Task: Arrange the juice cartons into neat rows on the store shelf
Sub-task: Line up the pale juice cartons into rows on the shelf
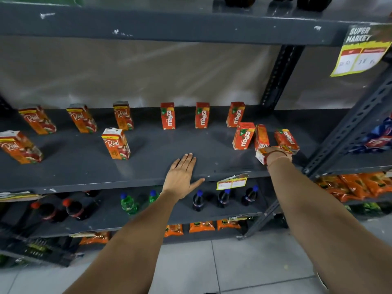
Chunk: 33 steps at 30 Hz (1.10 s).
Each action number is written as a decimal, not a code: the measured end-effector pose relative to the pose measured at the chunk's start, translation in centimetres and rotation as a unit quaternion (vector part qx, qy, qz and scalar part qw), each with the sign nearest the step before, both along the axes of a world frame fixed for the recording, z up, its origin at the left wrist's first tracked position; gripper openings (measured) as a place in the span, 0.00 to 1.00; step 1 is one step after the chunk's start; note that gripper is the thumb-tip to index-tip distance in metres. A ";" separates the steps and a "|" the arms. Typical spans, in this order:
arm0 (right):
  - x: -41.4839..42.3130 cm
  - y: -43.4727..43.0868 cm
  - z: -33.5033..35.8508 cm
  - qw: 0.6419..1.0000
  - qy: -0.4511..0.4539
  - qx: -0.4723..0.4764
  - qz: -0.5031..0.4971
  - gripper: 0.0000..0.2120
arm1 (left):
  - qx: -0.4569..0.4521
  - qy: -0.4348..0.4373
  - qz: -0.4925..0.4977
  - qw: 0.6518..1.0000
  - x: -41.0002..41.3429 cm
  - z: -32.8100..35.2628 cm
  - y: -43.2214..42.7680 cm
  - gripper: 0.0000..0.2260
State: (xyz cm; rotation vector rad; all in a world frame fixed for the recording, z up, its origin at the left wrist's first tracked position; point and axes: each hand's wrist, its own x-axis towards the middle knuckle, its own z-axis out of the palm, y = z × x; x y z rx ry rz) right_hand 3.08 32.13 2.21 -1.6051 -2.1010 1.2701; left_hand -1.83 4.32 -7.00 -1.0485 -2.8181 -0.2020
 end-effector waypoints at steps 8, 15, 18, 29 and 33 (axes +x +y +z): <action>3.1 -2.4 -0.6 0.973 0.116 -0.127 -0.153 0.35 | 0.008 0.010 -0.006 1.000 0.1 0.2 -0.1 0.35; 3.1 -12.1 -2.8 0.880 0.437 -0.141 -0.124 0.18 | 0.140 0.044 -0.009 0.989 0.6 1.5 -5.6 0.23; 1.5 -17.1 -2.9 0.875 0.460 -0.152 0.016 0.21 | 0.169 0.064 0.027 0.983 0.4 1.3 -11.1 0.19; -7.0 -37.9 -0.9 0.853 0.343 -0.085 0.384 0.24 | 0.143 0.013 0.208 0.967 -2.3 1.5 -28.8 0.36; -10.9 -42.4 -1.1 0.846 0.291 0.000 0.447 0.26 | 0.130 -0.001 0.213 0.968 -3.0 1.0 -31.6 0.36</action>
